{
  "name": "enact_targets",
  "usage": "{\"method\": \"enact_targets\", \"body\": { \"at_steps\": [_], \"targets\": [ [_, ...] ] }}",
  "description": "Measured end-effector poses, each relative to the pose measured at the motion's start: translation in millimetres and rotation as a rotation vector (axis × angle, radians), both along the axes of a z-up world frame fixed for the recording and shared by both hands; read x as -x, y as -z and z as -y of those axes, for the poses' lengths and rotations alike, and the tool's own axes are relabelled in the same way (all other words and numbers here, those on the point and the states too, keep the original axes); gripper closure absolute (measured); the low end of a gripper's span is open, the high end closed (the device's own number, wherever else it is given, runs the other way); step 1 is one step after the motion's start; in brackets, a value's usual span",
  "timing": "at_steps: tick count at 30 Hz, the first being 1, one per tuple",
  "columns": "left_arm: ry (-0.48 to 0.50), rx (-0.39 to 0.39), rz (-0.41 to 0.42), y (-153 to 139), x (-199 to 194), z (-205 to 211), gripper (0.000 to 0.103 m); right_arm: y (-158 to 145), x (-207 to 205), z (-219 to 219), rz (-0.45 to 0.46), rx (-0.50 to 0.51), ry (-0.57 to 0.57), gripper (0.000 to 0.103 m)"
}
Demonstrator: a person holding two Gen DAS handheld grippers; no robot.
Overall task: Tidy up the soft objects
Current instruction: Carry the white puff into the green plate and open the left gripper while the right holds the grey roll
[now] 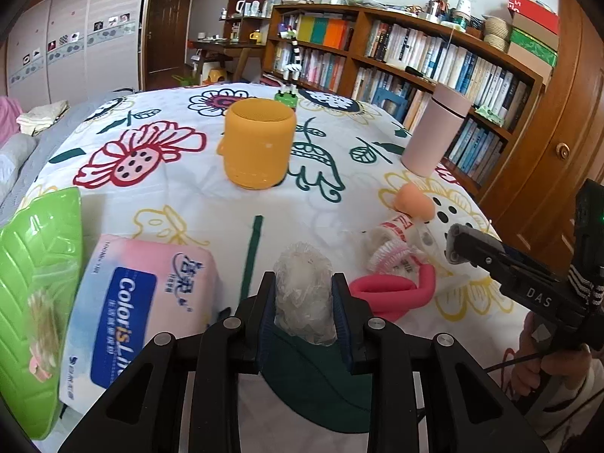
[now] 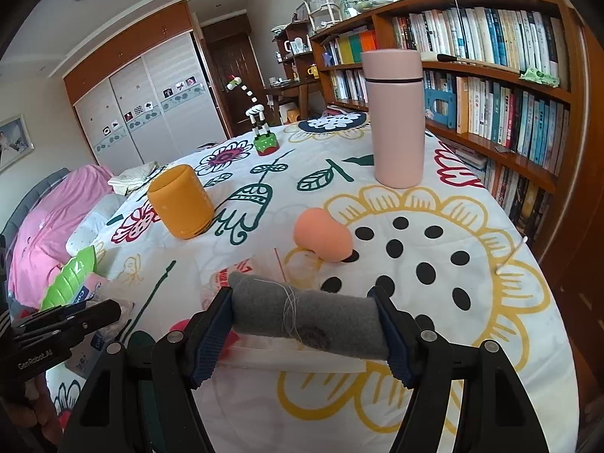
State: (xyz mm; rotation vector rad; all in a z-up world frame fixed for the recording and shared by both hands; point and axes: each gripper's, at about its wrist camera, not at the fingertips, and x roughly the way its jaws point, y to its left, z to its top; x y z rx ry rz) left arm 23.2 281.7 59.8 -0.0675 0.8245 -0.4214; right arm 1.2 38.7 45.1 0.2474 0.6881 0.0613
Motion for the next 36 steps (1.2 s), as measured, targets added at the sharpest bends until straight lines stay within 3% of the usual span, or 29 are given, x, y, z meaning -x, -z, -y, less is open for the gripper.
{"method": "enact_targets", "body": {
  "at_steps": [12,26,36],
  "targets": [
    [-0.074,0.029,0.052,-14,3,-37,0.073,-8,-1,-19,0.014,0.02,-0.026,0.029],
    [-0.336,0.003,0.071,-11,12,-138,0.073,-20,-10,-65,0.038,0.044,-0.102,0.029],
    [-0.44,-0.02,0.056,-1,21,-190,0.073,-31,-19,-108,0.056,0.066,-0.185,0.029]
  ]
}}
